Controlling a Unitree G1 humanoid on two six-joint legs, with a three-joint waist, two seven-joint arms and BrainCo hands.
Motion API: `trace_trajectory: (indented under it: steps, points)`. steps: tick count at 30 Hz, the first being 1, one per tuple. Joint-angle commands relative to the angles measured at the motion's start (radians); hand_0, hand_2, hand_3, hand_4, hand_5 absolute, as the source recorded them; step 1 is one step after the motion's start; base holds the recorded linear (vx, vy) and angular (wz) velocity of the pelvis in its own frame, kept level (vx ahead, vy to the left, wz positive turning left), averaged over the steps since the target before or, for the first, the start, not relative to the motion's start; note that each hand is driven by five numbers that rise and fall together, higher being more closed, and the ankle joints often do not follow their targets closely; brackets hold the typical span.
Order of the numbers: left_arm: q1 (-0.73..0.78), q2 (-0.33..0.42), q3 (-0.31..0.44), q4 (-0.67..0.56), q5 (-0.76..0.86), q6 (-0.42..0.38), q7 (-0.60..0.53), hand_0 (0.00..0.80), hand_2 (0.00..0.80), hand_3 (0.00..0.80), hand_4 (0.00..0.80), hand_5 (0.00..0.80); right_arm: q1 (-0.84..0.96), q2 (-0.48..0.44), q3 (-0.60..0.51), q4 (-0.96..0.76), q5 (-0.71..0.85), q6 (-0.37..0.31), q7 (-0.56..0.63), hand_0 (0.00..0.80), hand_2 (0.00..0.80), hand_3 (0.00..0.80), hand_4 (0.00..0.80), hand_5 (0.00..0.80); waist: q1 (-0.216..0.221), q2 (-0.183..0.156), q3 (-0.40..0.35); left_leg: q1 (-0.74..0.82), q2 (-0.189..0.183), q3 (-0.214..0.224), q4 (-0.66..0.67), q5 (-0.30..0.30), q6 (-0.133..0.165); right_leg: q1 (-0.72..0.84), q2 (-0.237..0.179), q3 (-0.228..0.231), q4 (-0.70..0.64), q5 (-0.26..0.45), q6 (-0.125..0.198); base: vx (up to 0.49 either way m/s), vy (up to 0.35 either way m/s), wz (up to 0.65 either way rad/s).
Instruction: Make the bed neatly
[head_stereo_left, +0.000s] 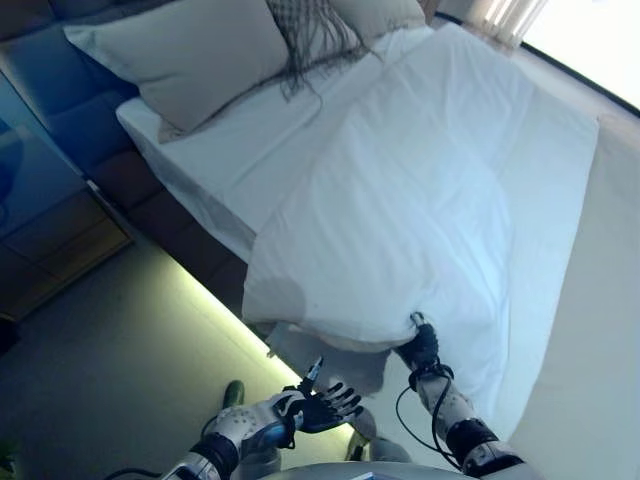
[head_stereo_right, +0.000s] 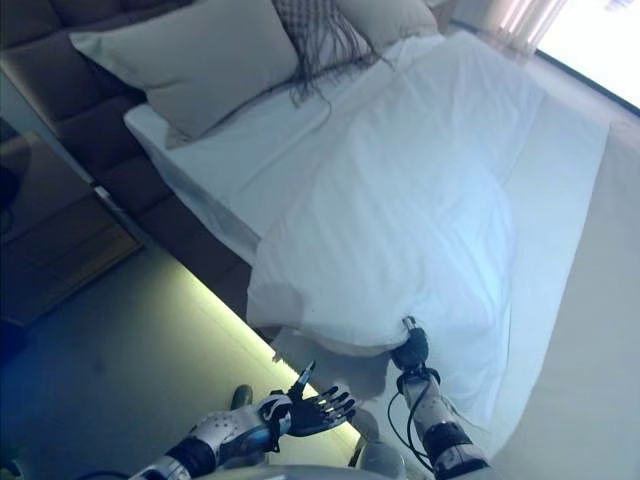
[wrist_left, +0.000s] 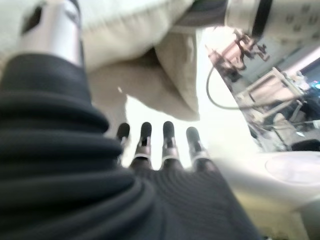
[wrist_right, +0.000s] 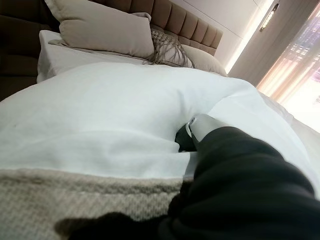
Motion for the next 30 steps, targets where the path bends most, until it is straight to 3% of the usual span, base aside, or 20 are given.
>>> trace_trajectory:
  steps: [1,6,12,15,23,30]
  points:
    - [0.004,-0.062,-0.054,0.009,0.01,-0.014,-0.016,0.0,0.0,0.0,0.0,0.0,-0.053,-0.026,-0.003,-0.166,0.013,-0.031,-0.007,0.8,0.8,0.8,0.8,0.8,0.004,0.013,0.025,0.062,0.082,0.006,0.005,-0.008,-0.017,-0.076,-0.107,0.049,-0.067,0.237,0.087,-0.026,0.012,-0.05]
    - [-0.045,-0.076,-0.021,0.007,0.048,-0.159,-0.033,0.0,0.0,0.0,0.0,0.0,-0.075,-0.024,0.017,-0.215,0.017,-0.039,-0.035,0.8,0.8,0.8,0.8,0.8,-0.017,0.006,0.037,0.048,0.085,0.013,0.03,-0.01,-0.021,-0.096,-0.107,0.072,-0.049,0.234,0.087,-0.017,0.002,-0.05]
    - [-0.137,-0.109,-0.01,-0.095,-0.01,-0.392,0.011,0.0,0.0,0.0,0.0,0.0,-0.065,-0.002,0.065,-0.248,-0.003,-0.058,-0.046,0.8,0.8,0.8,0.8,0.8,-0.046,0.002,0.042,0.041,0.096,0.014,0.078,-0.024,-0.024,-0.111,-0.105,0.097,-0.022,0.227,0.087,0.006,0.005,-0.13]
    - [-0.152,-0.122,0.002,-0.115,-0.019,-0.469,0.019,0.0,0.0,0.0,0.0,0.0,-0.048,-0.002,0.066,-0.262,-0.002,-0.046,-0.045,0.8,0.8,0.8,0.8,0.8,-0.057,0.001,0.033,0.045,0.1,0.017,0.08,-0.024,-0.025,-0.109,-0.104,0.105,-0.023,0.226,0.087,0.023,0.007,-0.1]
    - [-0.189,-0.159,0.03,-0.152,-0.116,-0.557,0.031,0.0,0.0,0.0,0.0,0.0,-0.023,0.012,0.07,-0.302,-0.032,-0.032,-0.026,0.8,0.8,0.8,0.8,0.8,-0.085,0.001,0.016,0.051,0.104,0.039,0.086,-0.025,-0.027,-0.116,-0.106,0.122,-0.015,0.22,0.087,0.018,0.017,-0.08]
    - [-0.174,-0.199,0.008,-0.153,-0.17,-0.534,0.054,0.0,0.0,0.0,0.0,0.0,-0.026,0.021,0.069,-0.32,-0.055,-0.019,-0.041,0.8,0.8,0.8,0.8,0.8,-0.1,0.006,0.012,0.046,0.106,0.049,0.097,-0.024,-0.03,-0.126,-0.11,0.131,-0.003,0.217,0.087,0.006,0.028,-0.09]
